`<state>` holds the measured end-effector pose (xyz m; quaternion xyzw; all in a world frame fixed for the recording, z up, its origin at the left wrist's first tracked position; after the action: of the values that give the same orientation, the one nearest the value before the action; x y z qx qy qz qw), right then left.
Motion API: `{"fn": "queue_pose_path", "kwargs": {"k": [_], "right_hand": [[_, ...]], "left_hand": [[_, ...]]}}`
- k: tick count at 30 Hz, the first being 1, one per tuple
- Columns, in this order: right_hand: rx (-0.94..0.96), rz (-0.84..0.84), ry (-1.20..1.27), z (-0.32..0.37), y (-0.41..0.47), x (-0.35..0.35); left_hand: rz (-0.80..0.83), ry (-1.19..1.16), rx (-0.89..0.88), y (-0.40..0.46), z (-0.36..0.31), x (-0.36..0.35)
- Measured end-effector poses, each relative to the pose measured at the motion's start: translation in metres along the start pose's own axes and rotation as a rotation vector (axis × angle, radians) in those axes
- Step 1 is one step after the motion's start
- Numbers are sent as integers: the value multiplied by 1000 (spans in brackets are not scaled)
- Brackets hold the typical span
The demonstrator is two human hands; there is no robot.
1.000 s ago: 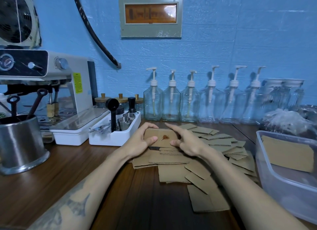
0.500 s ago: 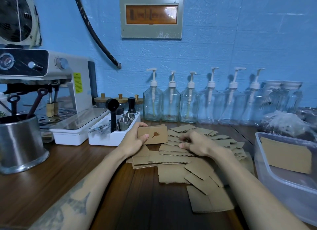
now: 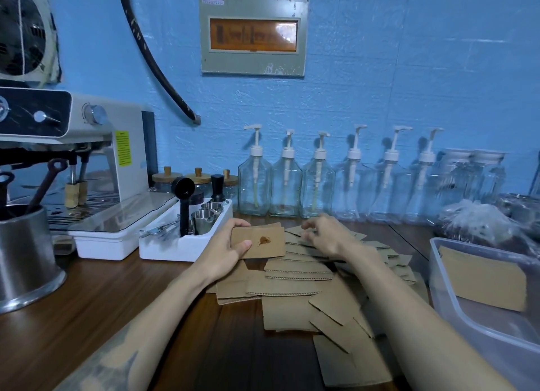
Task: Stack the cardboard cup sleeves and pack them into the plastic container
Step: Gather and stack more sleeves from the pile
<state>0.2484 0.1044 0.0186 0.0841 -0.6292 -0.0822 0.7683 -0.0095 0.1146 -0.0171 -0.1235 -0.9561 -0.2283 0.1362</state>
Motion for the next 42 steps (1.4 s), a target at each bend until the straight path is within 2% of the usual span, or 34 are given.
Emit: {"fn": "queue_pose_path", "kwargs": {"k": [5,11,15,22,26,28,31,33,38,40,42], "right_hand": [[-85,81,-176,0,32,-3],[-121,169,-227,3,51,-27],[-93,101,-269,5,53,-27],[109,-110,-562,12,42,-16],[132,-191,-642,1,24,-2],[88,-284,-511,-6,13,8],[-2,-518,-116,-10,-8,25],[-75,-600,163,-10,-20,34],[-145,-678,872,-1,-44,41],[-101,-656,957,9,-50,43],[-38,-539,889,22,-54,39]], "left_hand": [[-9,2,10,5,5,2],[-15,10,23,11,12,4],[-14,10,17,14,15,3],[-7,-1,4,14,14,3],[-23,-20,-21,10,7,2],[-40,-23,-29,8,3,1],[-52,-43,-32,5,-2,0],[-47,-47,-36,2,-3,1],[-1,-50,-34,-3,-5,-2],[42,-37,-13,-5,-6,-4],[107,-4,21,-6,-5,-4]]}}
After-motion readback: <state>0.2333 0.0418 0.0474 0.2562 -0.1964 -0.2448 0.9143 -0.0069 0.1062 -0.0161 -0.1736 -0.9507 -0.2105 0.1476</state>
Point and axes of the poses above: each hand's wrist, its own y-axis towards the middle knuckle, its own x-axis out of the back of the hand, z = x × y, the point moved 1 cm from there along y, towards the middle knuckle, and after that the axes turned 9 degrees about -y, right-handed, at the moved point
